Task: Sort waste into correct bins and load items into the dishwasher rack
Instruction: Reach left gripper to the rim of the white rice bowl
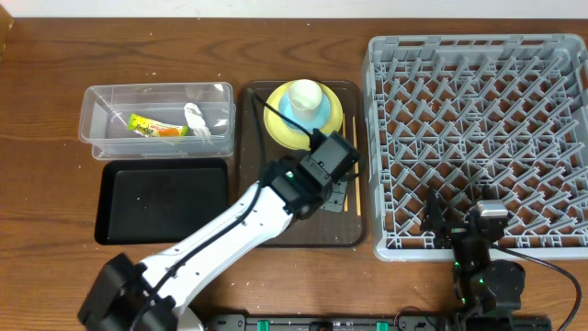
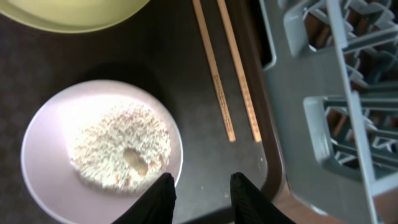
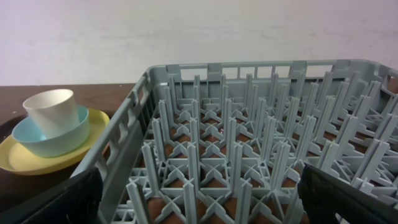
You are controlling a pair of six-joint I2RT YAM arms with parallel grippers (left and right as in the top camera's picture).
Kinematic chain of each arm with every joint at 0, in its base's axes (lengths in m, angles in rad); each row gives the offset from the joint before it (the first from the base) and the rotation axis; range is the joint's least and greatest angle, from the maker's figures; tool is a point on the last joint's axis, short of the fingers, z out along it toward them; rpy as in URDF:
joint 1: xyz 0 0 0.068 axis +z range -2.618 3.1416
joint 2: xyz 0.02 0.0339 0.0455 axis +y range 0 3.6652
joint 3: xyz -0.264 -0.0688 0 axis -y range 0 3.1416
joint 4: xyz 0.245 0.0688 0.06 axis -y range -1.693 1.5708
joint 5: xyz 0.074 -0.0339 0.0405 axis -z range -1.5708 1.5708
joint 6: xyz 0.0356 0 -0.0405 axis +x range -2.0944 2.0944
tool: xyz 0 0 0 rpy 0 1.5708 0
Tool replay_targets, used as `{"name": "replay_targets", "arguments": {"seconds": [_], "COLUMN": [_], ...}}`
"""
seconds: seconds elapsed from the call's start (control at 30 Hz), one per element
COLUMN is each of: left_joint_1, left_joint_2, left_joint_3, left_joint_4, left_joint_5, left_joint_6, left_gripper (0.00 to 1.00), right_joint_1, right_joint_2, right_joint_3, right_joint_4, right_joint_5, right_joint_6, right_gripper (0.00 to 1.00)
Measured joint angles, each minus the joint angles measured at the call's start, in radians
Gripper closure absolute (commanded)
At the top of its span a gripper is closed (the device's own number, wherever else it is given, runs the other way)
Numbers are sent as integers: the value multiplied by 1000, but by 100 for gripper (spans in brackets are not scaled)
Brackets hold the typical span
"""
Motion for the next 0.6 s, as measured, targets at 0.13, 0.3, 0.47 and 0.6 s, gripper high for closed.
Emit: {"name": "replay_targets", "arguments": {"seconds": [0.13,0.3,0.47,0.6], "left_joint_1": [0,0,0,0], "left_joint_2": [50,122,172,190], "left_joint_3": [0,0,0,0], "left_joint_4": [13,17,17,18], "left_joint_5": [-11,-21,-21,-21], "left_joint_6": [0,0,0,0], "left_gripper": [68,69,69,72], "right_joint_1": [0,0,0,0], "right_joint_2": [0,0,0,0], "right_joint_3": [0,0,0,0], "right_joint_4": [0,0,0,0], "right_joint_5": [0,0,0,0], "right_joint_6": [0,0,0,0], "right_gripper": [1,1,1,1]}}
